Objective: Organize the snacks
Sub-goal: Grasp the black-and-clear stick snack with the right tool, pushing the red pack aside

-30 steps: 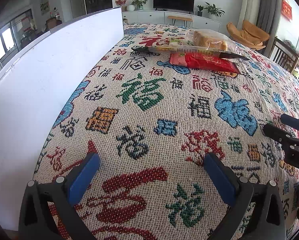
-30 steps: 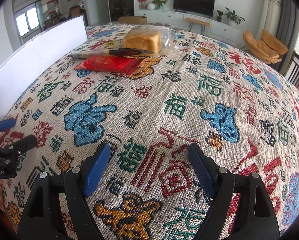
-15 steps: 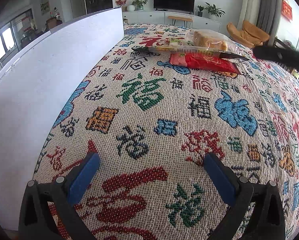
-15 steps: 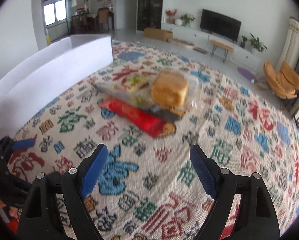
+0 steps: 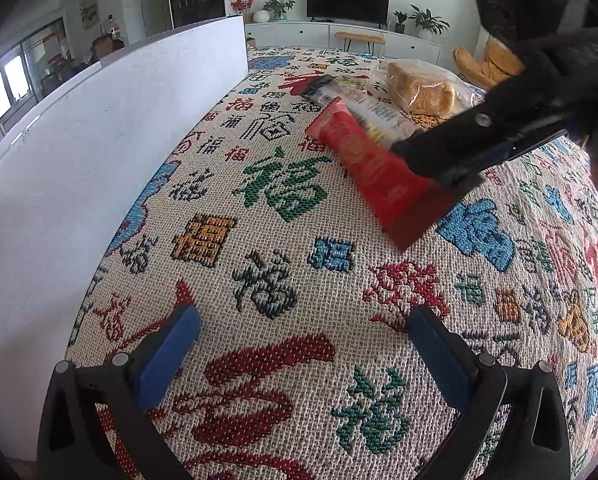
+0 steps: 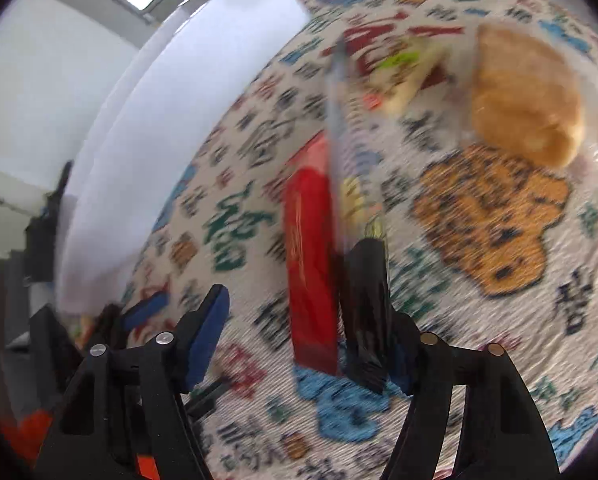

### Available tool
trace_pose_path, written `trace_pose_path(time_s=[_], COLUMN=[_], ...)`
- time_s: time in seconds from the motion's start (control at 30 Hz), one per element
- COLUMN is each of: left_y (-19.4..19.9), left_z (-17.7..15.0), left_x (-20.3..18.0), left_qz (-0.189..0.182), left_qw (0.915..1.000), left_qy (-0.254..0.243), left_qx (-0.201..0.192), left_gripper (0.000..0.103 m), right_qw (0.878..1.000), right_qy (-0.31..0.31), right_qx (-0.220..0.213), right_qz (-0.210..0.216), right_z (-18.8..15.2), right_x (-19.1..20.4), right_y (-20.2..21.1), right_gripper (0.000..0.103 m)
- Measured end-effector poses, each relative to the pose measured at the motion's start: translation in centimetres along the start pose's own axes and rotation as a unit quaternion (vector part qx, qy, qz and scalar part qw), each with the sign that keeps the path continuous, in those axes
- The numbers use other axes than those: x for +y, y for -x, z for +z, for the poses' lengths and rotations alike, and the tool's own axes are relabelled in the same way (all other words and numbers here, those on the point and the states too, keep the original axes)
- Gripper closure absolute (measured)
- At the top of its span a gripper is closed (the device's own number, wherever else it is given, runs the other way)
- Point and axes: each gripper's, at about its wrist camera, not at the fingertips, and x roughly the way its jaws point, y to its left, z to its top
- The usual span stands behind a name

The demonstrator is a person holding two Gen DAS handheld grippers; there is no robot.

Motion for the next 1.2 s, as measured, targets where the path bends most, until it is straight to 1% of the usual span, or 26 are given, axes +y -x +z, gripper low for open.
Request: trace_pose_path(time_s=[0.07, 0.1, 0.13, 0.23, 0.3, 0.33, 0.37, 0.4, 0.43, 0.47, 0.5, 0.53, 0.57, 0.6, 0.67, 0.7, 0.77, 0.83, 0.9, 0.97, 1.0, 1.03, 1.07, 1.1, 1.13, 1.2], left_y=[0.0, 0.0, 0.0, 0.0, -0.1, -0.1, -0.1, -0.1, -0.1, -0.1, 0.0, 0.0, 0.0, 0.0, 0.1, 0.0, 0.0, 0.0, 0.0, 0.0, 0.0, 0.0, -0.1, -0.1, 0.0, 0.0], left_z=[0.1, 0.1, 0.2, 0.2, 0.2, 0.1, 0.2, 0.2, 0.2, 0.2, 0.2, 0.1, 0.1, 0.0, -0.1, 0.0, 0.0, 0.1, 0.2, 0.2, 0.2, 0.1, 0.2, 0.2, 0.2, 0.2], left_x=[0.0, 0.0, 0.0, 0.0, 0.0, 0.0, 0.0, 0.0, -0.1, -0.1, -0.1, -0.1, -0.1, -0.1, -0.1, -0.1, -0.1, -0.2, -0.2, -0.2, -0.2, -0.1, -0.2, -0.1, -0.1, -0.1], left_qz=[0.001, 0.001, 0.001, 0.001, 0.000, 0.000, 0.000, 0.000, 0.000, 0.000, 0.000, 0.000, 0.000, 0.001, 0.000, 0.001, 0.001, 0.000, 0.000, 0.000, 0.000, 0.000, 0.000, 0.000, 0.000, -0.001], left_qw=[1.0000, 1.0000, 1.0000, 1.0000, 1.0000, 1.0000, 1.0000, 1.0000, 1.0000, 1.0000, 1.0000, 1.0000, 1.0000, 1.0000, 1.0000, 1.0000, 1.0000, 1.0000, 1.0000, 1.0000, 1.0000, 1.0000, 1.0000, 1.0000, 1.0000, 1.0000], left_qy=[0.001, 0.001, 0.001, 0.001, 0.001, 0.001, 0.001, 0.001, 0.001, 0.001, 0.000, 0.001, 0.001, 0.001, 0.001, 0.002, 0.002, 0.002, 0.002, 0.002, 0.002, 0.002, 0.003, 0.002, 0.003, 0.003], left_qx=[0.000, 0.000, 0.000, 0.000, 0.000, 0.000, 0.000, 0.000, 0.000, 0.000, 0.000, -0.001, 0.000, -0.001, -0.001, -0.001, -0.001, -0.001, -0.001, -0.001, -0.001, -0.001, -0.001, -0.001, -0.001, -0.002], left_gripper=[0.000, 0.000, 0.000, 0.000, 0.000, 0.000, 0.000, 0.000, 0.000, 0.000, 0.000, 0.000, 0.000, 0.000, 0.000, 0.000, 0.000, 0.000, 0.000, 0.000, 0.000, 0.000, 0.000, 0.000, 0.000, 0.000], right_qw=[0.997, 0.994, 0.993, 0.990, 0.984, 0.980, 0.978, 0.977, 0.978, 0.979, 0.979, 0.979, 0.978, 0.975, 0.971, 0.973, 0.978, 0.980, 0.972, 0.958, 0.957, 0.959, 0.958, 0.958, 0.959, 0.958], right_qy=[0.066, 0.082, 0.082, 0.010, -0.041, -0.060, -0.070, -0.073, -0.075, -0.074, -0.074, -0.076, -0.079, -0.077, -0.070, -0.067, -0.055, -0.024, 0.030, 0.075, 0.087, 0.086, 0.084, 0.083, 0.083, 0.086], right_qx=[0.001, -0.007, -0.020, -0.081, -0.109, -0.111, -0.104, -0.089, -0.077, -0.081, -0.094, -0.101, -0.113, -0.130, -0.156, -0.155, -0.130, -0.106, -0.108, -0.099, -0.101, -0.099, -0.095, -0.094, -0.092, -0.095], right_qz=[-0.042, -0.067, -0.085, -0.117, -0.137, -0.153, -0.169, -0.179, -0.180, -0.172, -0.165, -0.159, -0.158, -0.162, -0.167, -0.160, -0.151, -0.168, -0.206, -0.258, -0.257, -0.250, -0.258, -0.258, -0.254, -0.258], right_z=[-1.4, -1.7, -1.8, -0.5, 1.0, 1.5, 2.1, 2.3, 2.6, 2.9, 3.0, 3.0, 3.1, 3.0, 2.8, 2.6, 2.5, 2.5, 2.5, 2.3, 2.3, 2.1, 2.0, 1.9, 1.6, 0.7], right_x=[2.9, 3.6, 3.9, 2.7, 1.3, 0.6, 0.2, -0.2, -0.2, 0.0, 0.3, 0.6, 0.9, 1.3, 2.0, 2.3, 2.9, 3.7, 5.3, 6.6, 7.2, 7.4, 7.6, 7.6, 7.7, 7.9], right_y=[1.1, 1.7, 2.4, 3.9, 3.3, 2.6, 1.5, 0.3, -0.8, -1.4, -1.4, -1.3, -1.2, -0.8, -0.2, -0.4, -1.7, -3.7, -4.9, -6.1, -6.2, -6.1, -6.1, -5.9, -5.7, -5.2], right_gripper=[0.031, 0.031, 0.031, 0.031, 0.033, 0.042, 0.056, 0.084, 0.088, 0.087, 0.084, 0.059, 0.043, 0.030, 0.030, 0.030, 0.030, 0.030, 0.030, 0.034, 0.049, 0.060, 0.067, 0.079, 0.084, 0.085])
